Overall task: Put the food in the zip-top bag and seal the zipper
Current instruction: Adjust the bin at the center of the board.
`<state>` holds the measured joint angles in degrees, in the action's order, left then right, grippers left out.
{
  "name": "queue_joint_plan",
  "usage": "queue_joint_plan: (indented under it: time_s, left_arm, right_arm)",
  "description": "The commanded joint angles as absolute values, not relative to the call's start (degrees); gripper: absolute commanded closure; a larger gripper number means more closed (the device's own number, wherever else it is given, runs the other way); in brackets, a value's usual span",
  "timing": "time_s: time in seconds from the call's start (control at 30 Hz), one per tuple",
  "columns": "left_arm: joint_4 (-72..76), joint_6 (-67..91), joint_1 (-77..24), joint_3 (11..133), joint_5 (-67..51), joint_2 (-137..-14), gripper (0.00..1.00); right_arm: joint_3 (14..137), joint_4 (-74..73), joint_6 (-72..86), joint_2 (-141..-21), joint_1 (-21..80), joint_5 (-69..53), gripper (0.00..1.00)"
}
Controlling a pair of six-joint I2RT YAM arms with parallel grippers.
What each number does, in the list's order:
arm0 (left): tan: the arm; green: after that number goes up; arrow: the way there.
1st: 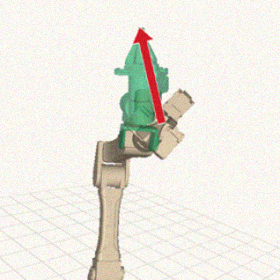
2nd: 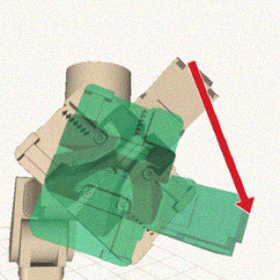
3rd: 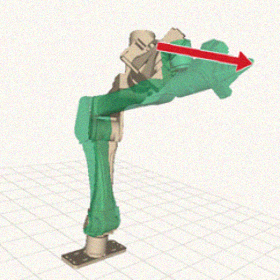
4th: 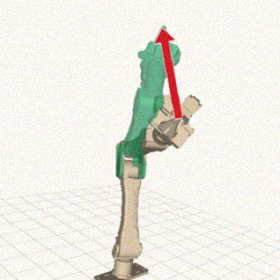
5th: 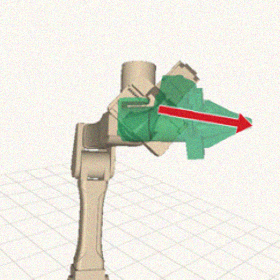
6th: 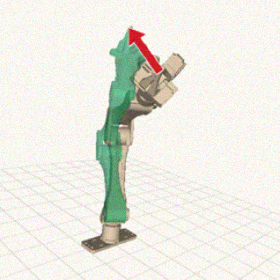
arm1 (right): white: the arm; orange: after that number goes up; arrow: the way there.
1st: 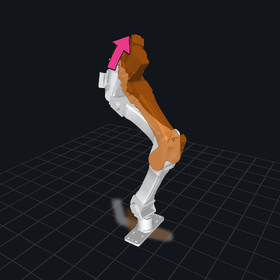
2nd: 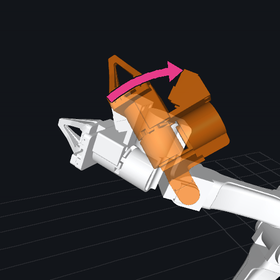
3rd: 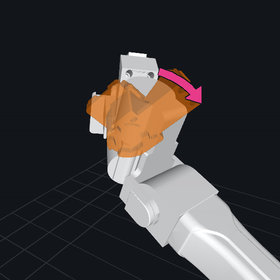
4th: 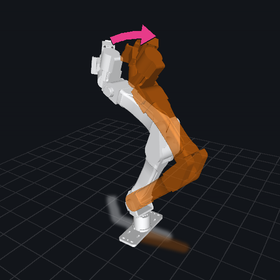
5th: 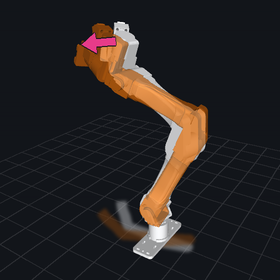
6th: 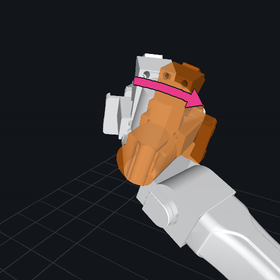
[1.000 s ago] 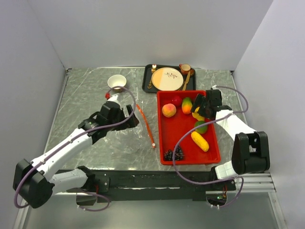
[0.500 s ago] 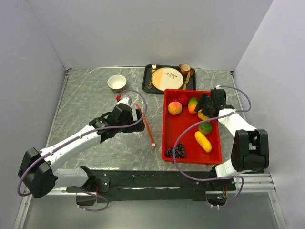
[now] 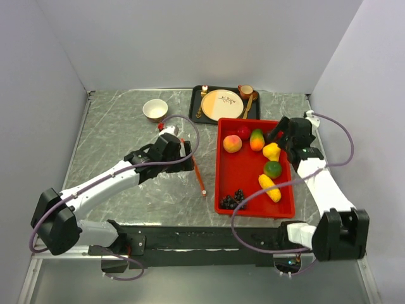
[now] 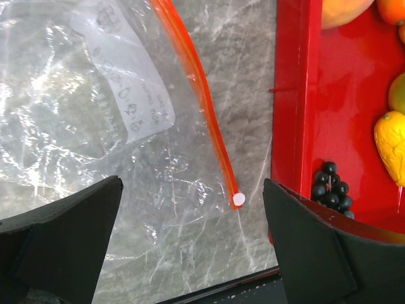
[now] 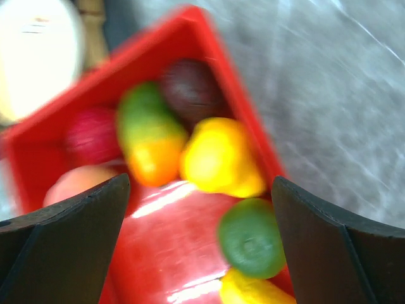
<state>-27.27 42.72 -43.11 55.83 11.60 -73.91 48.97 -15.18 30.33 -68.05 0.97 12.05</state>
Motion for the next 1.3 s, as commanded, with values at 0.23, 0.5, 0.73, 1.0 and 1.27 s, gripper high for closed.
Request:
queue_joint_plan:
  time_s: [0.23, 0.5, 0.73, 1.0, 1.27]
  left_arm:
    - [-19.26, 41.65, -49.83, 59.15, 2.64, -79.26, 0.01]
    - [-14.33, 46.31, -54.40, 57.48, 1.93, -84.90, 0.01]
    - [-9.58, 48.07, -57.83, 57.30, -1.32, -88.94, 0.01]
    - [-6.07, 49.31, -61.08, 59.94, -4.83, -92.45, 0.01]
    - [-5.01, 49.22, -61.52, 63.01, -6.15, -95.97, 0.01]
  right_arm:
    - [58.17, -11.69, 31.55, -82.35, -6.15, 6.95, 0.00]
    - [64.94, -14.50, 29.27, -91.84, -6.50, 2.55, 0.00]
    - [67.50, -15.38, 27.69, -96.15, -7.12, 0.18, 0.00]
    - [74.95, -18.28, 25.84, -102.12, -7.12, -8.78, 0.00]
    - [82.17, -21.35, 23.91, -105.82, -6.50, -14.59, 0.00]
